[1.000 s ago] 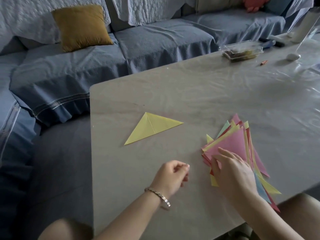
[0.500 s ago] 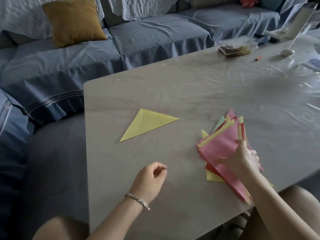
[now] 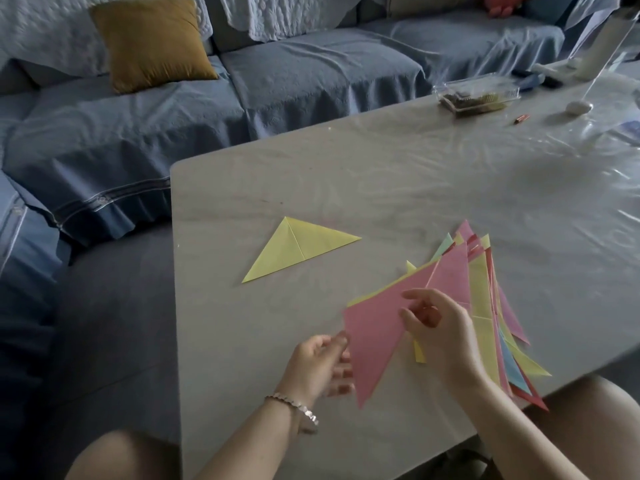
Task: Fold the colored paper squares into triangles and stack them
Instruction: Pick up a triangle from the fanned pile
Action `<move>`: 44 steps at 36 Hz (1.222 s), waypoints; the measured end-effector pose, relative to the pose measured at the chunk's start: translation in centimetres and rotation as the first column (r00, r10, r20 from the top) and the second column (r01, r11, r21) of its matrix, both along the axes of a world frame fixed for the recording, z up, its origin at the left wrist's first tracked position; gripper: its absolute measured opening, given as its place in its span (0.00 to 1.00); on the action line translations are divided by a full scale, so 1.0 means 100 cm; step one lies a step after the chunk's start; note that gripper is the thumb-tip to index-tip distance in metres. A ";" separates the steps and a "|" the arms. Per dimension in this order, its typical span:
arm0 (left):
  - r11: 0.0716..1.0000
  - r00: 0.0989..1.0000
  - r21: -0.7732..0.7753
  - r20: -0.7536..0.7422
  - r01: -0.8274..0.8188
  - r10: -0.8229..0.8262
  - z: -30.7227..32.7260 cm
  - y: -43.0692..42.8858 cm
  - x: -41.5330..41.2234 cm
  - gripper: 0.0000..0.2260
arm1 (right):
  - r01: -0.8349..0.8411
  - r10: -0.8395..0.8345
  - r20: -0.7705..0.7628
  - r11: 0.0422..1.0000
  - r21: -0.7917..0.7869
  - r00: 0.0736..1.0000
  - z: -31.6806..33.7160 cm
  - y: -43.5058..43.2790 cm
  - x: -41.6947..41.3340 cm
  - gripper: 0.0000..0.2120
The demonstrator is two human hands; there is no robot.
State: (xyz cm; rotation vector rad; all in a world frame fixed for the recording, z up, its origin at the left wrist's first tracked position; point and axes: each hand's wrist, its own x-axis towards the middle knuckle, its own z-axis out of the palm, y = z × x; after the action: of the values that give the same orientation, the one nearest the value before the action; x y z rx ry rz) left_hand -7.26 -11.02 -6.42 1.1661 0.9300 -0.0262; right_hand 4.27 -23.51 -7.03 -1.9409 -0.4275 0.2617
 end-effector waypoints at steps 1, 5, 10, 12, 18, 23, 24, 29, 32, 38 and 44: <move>1.000 1.000 -0.014 0.000 -0.001 0.001 0.001 0.000 0.000 0.06 | 0.005 -0.005 0.043 1.000 -0.011 0.999 -0.002 0.003 -0.004 0.15; 0.991 0.999 0.128 -0.002 -0.035 0.035 -0.002 0.005 -0.003 0.17 | 0.049 -0.045 0.129 0.999 -0.021 0.991 -0.009 0.008 -0.014 0.13; 0.967 0.998 0.250 0.001 -0.057 0.059 -0.009 0.006 0.003 0.18 | 0.029 -0.025 0.157 0.999 -0.020 0.987 -0.012 0.004 -0.020 0.11; 0.962 0.998 0.268 0.008 -0.055 0.055 -0.012 0.005 0.008 0.13 | 0.038 -0.030 0.185 0.999 -0.039 0.982 -0.012 0.002 -0.021 0.11; 0.924 0.998 0.379 0.002 0.050 -0.055 -0.018 -0.003 0.030 0.04 | 0.117 -0.046 0.310 0.970 -0.215 0.950 -0.006 -0.011 -0.017 0.09; 0.769 0.996 0.636 0.001 0.067 -0.088 -0.006 0.012 0.037 0.04 | 0.104 0.012 0.355 0.946 -0.306 0.935 -0.001 -0.014 -0.014 0.08; 0.733 0.996 0.677 -0.005 0.073 -0.094 -0.003 0.018 0.036 0.05 | 0.076 0.041 0.364 0.950 -0.301 0.931 -0.002 -0.013 -0.014 0.08; 0.546 0.995 0.832 -0.076 0.099 -0.066 0.003 0.061 0.013 0.05 | -0.117 0.275 0.490 0.937 -0.328 0.827 -0.017 -0.001 -0.017 0.12; 0.500 0.989 0.857 -0.150 0.126 0.009 -0.005 0.086 -0.005 0.05 | -0.235 0.439 0.552 0.885 -0.403 0.709 -0.033 0.017 -0.026 0.13; 0.259 0.975 0.942 -0.224 0.214 0.009 -0.041 0.098 -0.029 0.17 | -0.334 0.683 0.507 0.714 -0.615 0.526 -0.062 0.053 -0.046 0.21; 0.023 0.904 0.946 -0.303 0.324 -0.301 -0.061 0.058 -0.045 0.19 | -0.312 0.678 0.500 0.712 -0.629 0.540 -0.060 0.064 -0.053 0.22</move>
State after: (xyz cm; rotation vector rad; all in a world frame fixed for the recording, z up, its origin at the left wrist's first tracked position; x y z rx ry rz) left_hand -11.79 -5.26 -12.48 2.7310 0.5715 0.3049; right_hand -1.06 -17.15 -13.06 -2.3093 -1.6278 -0.0454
